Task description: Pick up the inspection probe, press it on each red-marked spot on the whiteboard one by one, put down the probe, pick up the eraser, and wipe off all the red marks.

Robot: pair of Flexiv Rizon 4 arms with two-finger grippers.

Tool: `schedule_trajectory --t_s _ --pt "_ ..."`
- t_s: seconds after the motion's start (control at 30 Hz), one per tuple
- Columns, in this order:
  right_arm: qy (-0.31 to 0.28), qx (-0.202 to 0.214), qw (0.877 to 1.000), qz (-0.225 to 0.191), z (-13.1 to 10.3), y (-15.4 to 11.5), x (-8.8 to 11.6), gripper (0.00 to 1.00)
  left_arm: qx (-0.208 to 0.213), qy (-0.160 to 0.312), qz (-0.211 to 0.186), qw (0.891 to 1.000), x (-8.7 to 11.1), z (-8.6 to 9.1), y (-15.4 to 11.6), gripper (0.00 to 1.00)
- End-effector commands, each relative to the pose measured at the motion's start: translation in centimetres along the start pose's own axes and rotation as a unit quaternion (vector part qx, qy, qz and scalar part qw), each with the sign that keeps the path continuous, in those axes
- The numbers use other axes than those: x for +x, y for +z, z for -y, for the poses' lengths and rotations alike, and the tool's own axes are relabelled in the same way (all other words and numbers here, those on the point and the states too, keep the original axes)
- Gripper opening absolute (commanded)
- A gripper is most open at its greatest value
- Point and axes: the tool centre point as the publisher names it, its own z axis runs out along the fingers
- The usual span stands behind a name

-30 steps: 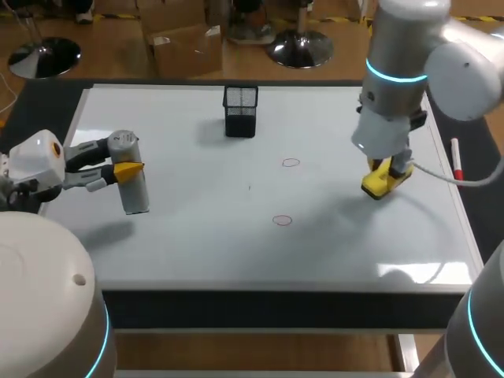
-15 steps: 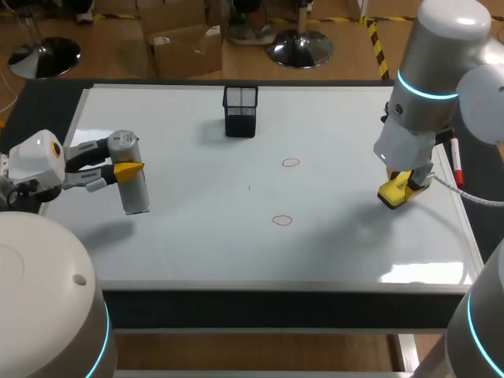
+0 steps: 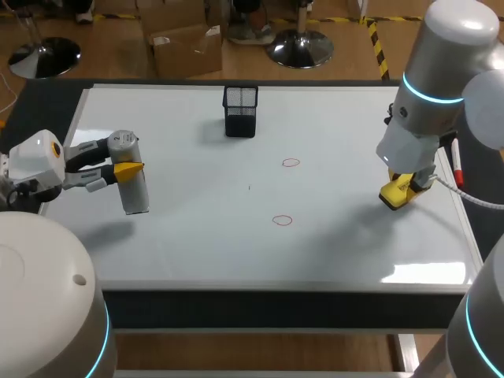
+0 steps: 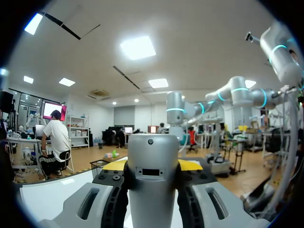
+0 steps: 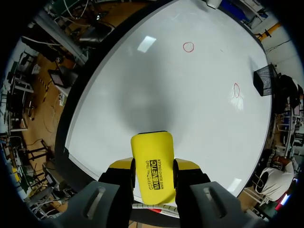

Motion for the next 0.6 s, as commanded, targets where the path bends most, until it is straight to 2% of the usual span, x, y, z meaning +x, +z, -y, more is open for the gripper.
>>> schedule_trajectory --t_s 0.03,0.23,0.6 --pt "-0.001 0.001 1.000 -0.001 0.1 -0.1 0.1 0.00 0.000 0.000 0.000 1.000 0.1 0.1 0.0 0.00" --pt "-0.001 0.001 1.000 -0.001 0.1 -0.1 0.1 0.00 -0.002 0.012 -0.051 0.999 -0.7 1.1 2.9 0.00" --pt "-0.001 0.001 1.000 -0.001 0.1 -0.1 0.1 0.00 0.020 0.005 -0.140 0.990 -0.5 2.1 12.7 0.00"
